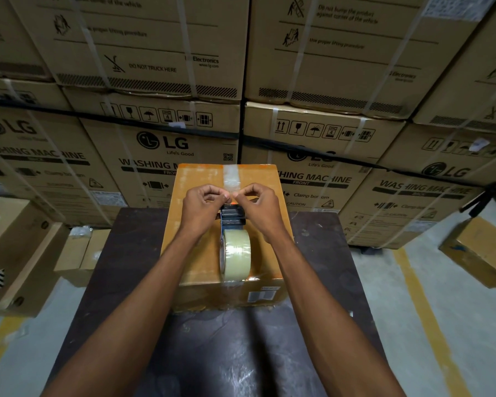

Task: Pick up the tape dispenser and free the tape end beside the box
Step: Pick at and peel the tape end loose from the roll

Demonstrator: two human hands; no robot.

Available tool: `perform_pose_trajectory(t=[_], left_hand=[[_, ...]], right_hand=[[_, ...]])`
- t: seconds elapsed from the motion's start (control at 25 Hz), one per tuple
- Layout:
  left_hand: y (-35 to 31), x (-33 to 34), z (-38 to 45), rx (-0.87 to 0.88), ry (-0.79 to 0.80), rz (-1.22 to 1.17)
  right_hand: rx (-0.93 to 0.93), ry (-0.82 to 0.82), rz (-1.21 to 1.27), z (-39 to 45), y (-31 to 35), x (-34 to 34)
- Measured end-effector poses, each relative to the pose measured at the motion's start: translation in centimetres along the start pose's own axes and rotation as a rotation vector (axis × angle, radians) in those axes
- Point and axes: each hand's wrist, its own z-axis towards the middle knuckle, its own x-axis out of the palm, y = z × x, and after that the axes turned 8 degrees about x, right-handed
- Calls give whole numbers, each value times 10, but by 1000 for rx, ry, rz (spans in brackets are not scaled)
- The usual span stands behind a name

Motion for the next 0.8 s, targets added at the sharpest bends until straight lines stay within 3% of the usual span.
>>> perform_pose_trajectory(t=[0.48,0.8], left_hand=[[-1,-4,1,-20,35,-28],[2,-4,4,-12,39,-41]], right_hand=[[5,-125,-17,-8,0,7],[27,-113,33,-7,-8,10]])
